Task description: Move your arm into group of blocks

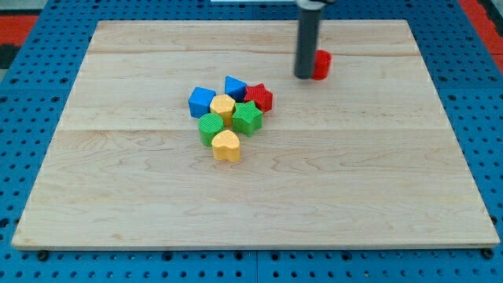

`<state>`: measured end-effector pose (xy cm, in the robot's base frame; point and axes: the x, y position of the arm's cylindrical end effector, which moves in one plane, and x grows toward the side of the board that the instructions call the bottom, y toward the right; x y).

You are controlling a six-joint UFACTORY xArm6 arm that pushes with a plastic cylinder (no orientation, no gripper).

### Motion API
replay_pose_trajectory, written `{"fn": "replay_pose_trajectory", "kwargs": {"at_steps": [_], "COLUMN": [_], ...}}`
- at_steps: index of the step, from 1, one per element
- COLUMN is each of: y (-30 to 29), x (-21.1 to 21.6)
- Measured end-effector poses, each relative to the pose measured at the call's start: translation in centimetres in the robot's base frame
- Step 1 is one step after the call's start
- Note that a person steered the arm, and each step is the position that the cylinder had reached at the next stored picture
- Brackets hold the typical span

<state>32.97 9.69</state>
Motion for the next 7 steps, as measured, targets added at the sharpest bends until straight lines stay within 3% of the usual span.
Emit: {"fn": "replay_pose_trajectory", "kwargs": {"at_steps": [1,2,3,4,6,7], "y": [-1.3,-1.5,-5.0,-12.6,-9.4,-12.2], "x": [0.3,4.2,5.7,7.7,11.7,10.3]}}
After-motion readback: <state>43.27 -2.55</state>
